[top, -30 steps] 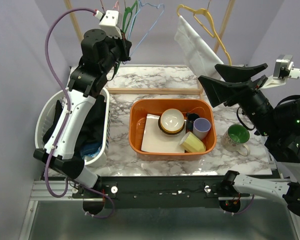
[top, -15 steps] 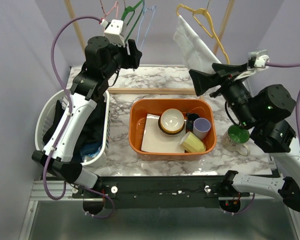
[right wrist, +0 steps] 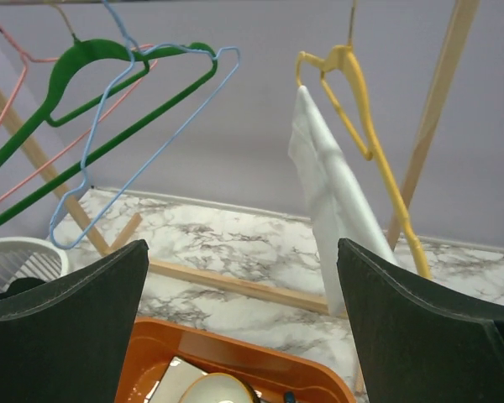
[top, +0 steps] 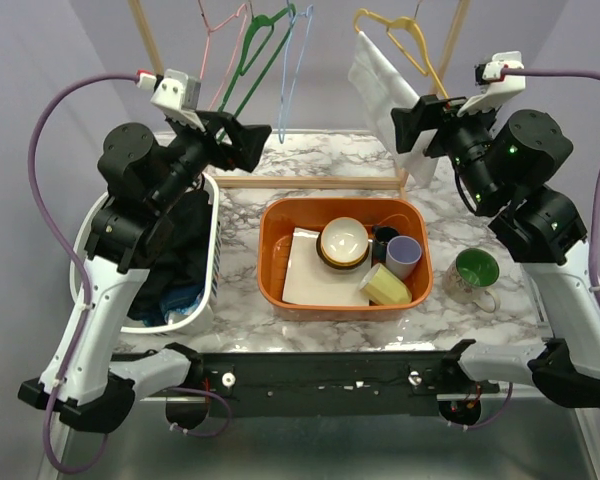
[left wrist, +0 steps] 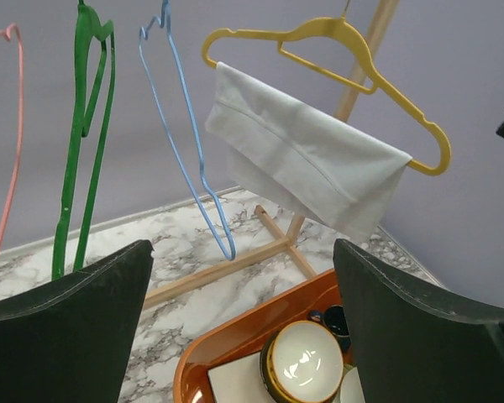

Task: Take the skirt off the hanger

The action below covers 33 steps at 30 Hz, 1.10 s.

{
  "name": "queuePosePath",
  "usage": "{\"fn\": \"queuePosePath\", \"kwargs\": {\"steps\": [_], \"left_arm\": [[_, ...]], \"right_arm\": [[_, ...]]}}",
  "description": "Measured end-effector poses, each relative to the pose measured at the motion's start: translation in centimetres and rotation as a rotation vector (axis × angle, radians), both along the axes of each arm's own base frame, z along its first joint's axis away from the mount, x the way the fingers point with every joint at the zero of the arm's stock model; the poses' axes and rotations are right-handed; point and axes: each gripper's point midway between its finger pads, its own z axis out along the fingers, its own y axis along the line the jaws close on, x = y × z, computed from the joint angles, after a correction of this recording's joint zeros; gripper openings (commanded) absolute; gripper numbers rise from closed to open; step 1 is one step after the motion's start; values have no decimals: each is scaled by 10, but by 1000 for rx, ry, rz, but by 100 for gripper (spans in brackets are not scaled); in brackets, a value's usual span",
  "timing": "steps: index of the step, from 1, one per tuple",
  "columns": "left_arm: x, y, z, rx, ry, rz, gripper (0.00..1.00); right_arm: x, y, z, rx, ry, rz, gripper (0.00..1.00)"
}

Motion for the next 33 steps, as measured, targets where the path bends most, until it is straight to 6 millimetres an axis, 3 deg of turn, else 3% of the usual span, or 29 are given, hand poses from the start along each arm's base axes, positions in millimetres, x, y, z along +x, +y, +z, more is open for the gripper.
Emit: {"fn": "queuePosePath", "kwargs": {"steps": [4, 11, 15, 22, 33], "left_arm": [[-9, -1, -16, 1, 30, -23, 99], [-15, 1, -52, 39, 113, -29, 99], [-21, 5, -60, 54, 132, -26, 99], [-41, 13, -62, 48, 116, -26, 99], [-48, 18, -59, 52, 91, -20, 99]], "right_arm": [[12, -10, 6, 7, 8, -14, 100], [52, -21, -11, -26, 69, -59, 100], [70, -29, 5, -31, 43, -84, 100], [91, -64, 27, -8, 2, -95, 98], [125, -42, -39, -22, 172, 44, 92]]}}
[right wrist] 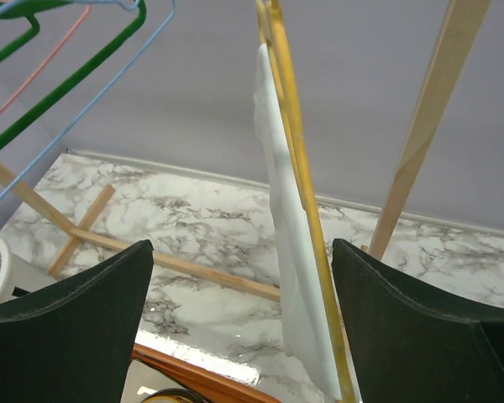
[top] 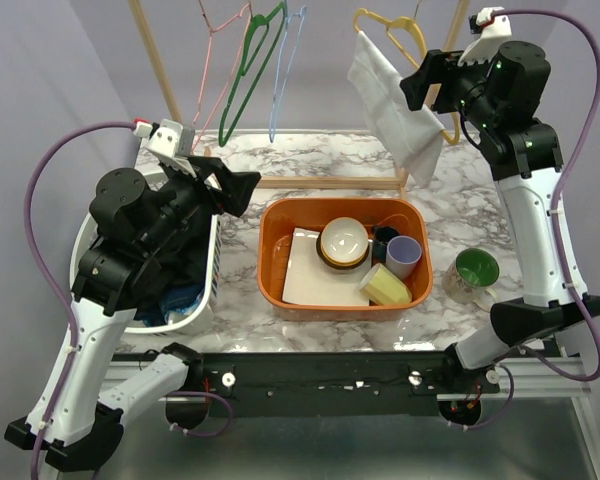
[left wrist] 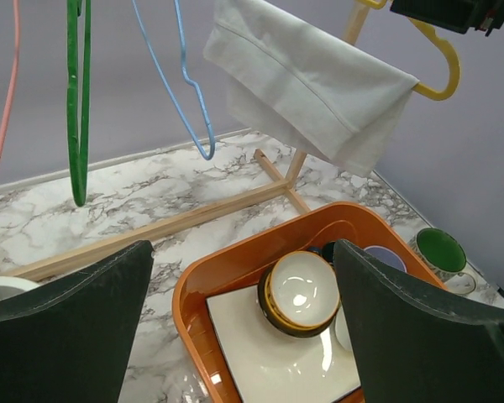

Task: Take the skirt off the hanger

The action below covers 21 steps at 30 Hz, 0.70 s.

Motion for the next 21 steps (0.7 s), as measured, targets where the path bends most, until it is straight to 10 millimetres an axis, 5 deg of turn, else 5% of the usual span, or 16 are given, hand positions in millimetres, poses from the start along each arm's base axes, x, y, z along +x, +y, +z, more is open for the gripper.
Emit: {"fn": "queuePosePath", "kwargs": {"steps": [12, 21], "left_arm": [[-1, 2, -4, 9, -1, 8, 99], [2, 2, -6, 20, 0, 13, 99]], "right_arm": [[25, 11, -33, -9, 71, 45, 78], [31, 16, -30, 7, 53, 61, 58]]}}
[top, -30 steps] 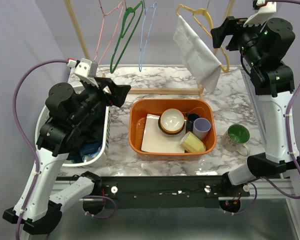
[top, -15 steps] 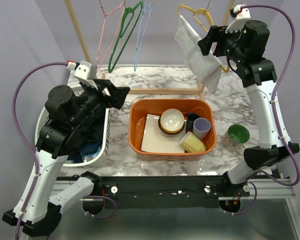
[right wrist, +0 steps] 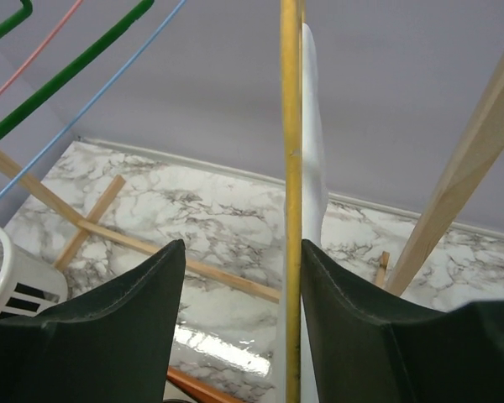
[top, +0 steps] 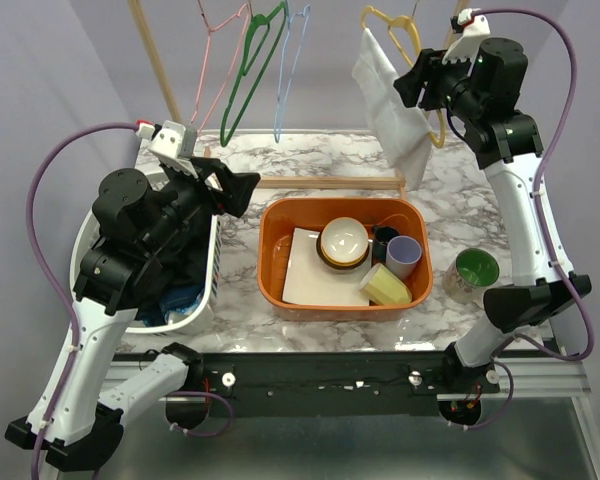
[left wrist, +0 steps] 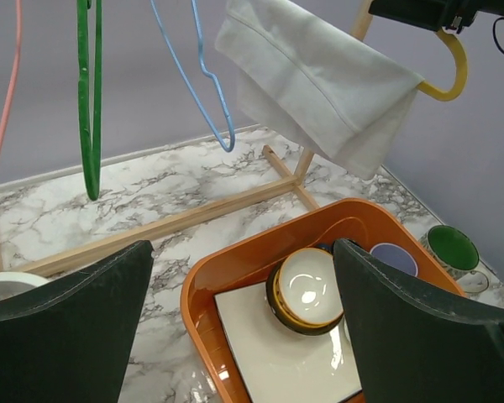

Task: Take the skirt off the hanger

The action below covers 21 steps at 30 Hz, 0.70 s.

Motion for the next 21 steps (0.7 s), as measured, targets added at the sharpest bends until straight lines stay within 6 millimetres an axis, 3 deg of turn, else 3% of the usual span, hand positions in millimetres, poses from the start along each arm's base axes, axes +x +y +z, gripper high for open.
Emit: {"fn": "queuePosePath", "kwargs": {"steps": [5, 11, 12, 21], "left_arm": [[0, 0, 0, 2, -2, 3, 99], [0, 2, 4, 7, -16, 10, 99], [0, 3, 5, 8, -19, 11, 99], [-2, 4, 9, 10, -33, 11, 99]], "right_arm": [[12, 1, 3, 1, -19, -9, 42], [19, 0, 7, 4, -41, -24, 12], [20, -1, 8, 6, -45, -33, 1], [21, -2, 18, 11, -83, -38, 1]]}}
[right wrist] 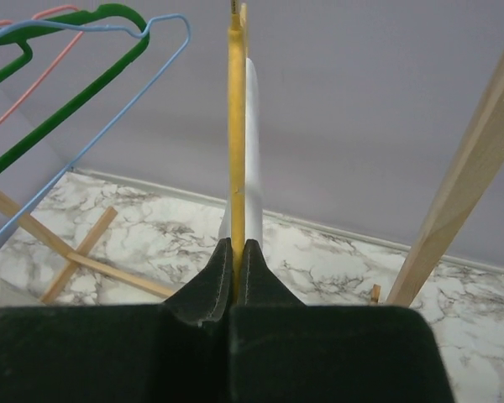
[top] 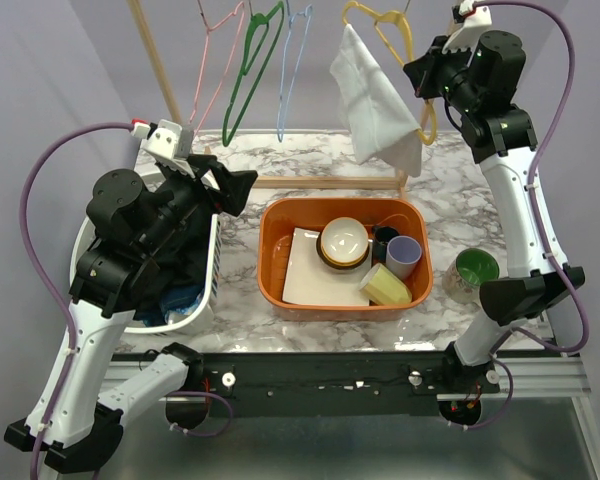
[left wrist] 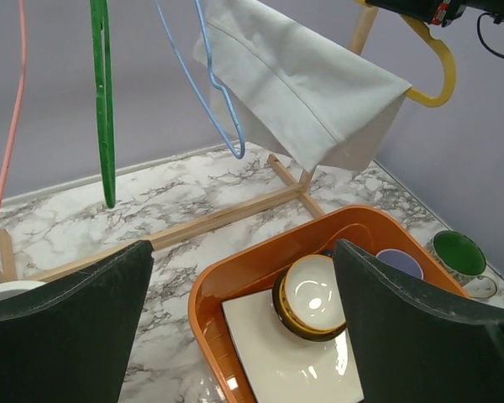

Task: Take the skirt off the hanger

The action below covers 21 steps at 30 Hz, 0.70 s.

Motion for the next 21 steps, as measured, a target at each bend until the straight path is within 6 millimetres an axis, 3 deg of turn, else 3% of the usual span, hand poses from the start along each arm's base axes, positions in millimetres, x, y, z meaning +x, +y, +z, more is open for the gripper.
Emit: {"fn": "queuePosePath", "kwargs": {"steps": [10, 17, 21], "left_arm": [[-1, 1, 4, -4, -8, 0, 99], [-6, 2, 17, -18, -34, -2, 99], [-12, 2, 28, -31, -54, -17, 99]], "right_arm": [[-12, -3, 34, 24, -102, 1, 1], [-26, -3, 40, 35, -102, 11, 1], [-47, -5, 42, 46, -114, 29, 1]]}}
